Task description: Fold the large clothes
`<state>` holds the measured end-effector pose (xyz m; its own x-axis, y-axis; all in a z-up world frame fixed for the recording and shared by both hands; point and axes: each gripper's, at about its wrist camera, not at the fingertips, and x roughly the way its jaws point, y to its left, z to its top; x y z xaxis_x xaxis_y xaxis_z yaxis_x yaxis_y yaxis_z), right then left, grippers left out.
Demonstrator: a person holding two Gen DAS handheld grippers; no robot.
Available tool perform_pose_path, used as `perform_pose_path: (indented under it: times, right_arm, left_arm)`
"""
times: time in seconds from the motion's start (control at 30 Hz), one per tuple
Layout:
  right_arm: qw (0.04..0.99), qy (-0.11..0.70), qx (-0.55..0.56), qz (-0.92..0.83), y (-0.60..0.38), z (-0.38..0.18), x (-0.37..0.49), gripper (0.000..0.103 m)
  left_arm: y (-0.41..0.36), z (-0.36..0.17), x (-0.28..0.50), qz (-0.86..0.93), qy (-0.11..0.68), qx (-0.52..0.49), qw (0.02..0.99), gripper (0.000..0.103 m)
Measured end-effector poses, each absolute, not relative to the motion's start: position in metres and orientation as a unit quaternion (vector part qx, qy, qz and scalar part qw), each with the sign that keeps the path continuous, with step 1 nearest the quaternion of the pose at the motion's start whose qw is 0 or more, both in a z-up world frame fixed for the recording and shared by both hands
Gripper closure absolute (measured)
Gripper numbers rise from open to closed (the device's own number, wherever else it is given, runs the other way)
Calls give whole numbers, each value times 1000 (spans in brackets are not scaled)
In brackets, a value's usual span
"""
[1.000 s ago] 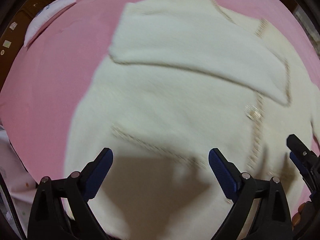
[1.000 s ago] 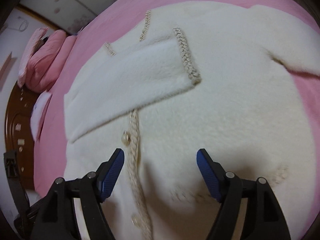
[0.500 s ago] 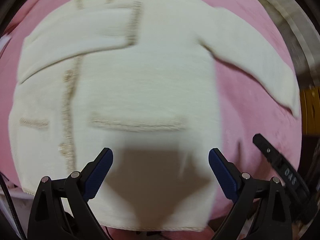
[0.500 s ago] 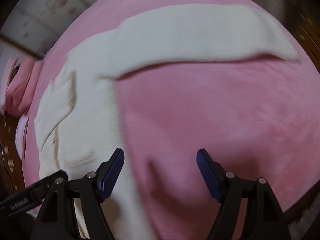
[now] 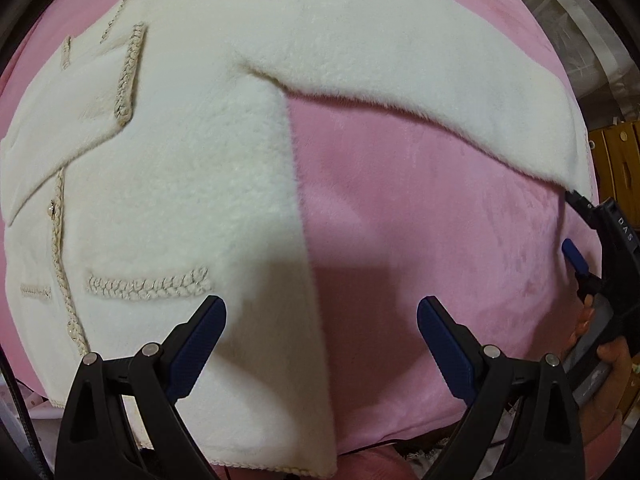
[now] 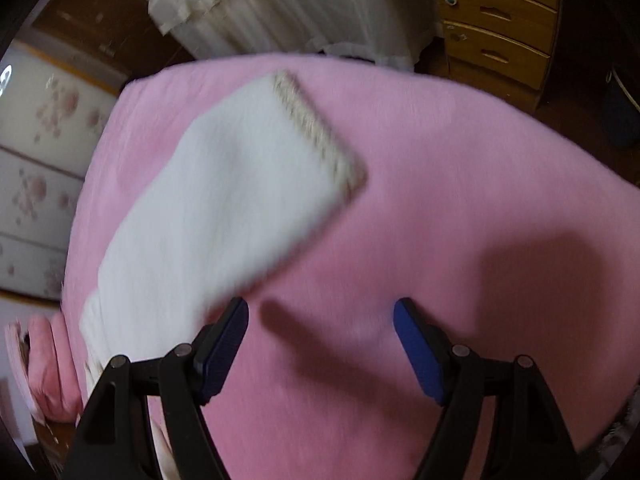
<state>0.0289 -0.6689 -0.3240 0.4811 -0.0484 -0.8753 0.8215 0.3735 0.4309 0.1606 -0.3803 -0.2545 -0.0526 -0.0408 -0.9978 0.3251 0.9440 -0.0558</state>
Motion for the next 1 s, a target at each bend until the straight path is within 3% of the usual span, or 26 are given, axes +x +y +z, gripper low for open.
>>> perform_pose_path:
  times: [0.17,0.23,0.3,0.37,0.47,0.7,1.0]
  right_arm:
    - [743,392,449,-306,-676,-321,46,25]
    - [757,381,434,-306,-680,-320,49,28]
    - [767,362,428,-312,-685,-317,50,41]
    - [758,357,434,-331,-696,-320,52,65]
    - [746,349,451,-344,-708,-322,56,86]
    - [770,306,436,-351,-694,-295,64,90]
    - [845,240,387,-281,-614,-217,89,90]
  left_arm:
    - [-397,-257,179,-128,718,92,678,8]
    - [-403,-257,184,-124,713,91,684,8]
    - [-407,-256,187,-119,711,91,687,8]
    - [-406,-252,185,-116,714,87,685,8]
    - [-402,-263,186,-106,725,71,677,8]
    - [-374,-269,182,-89,733,42,674,8]
    - [-319,-248,175,-85,704,21,705,8]
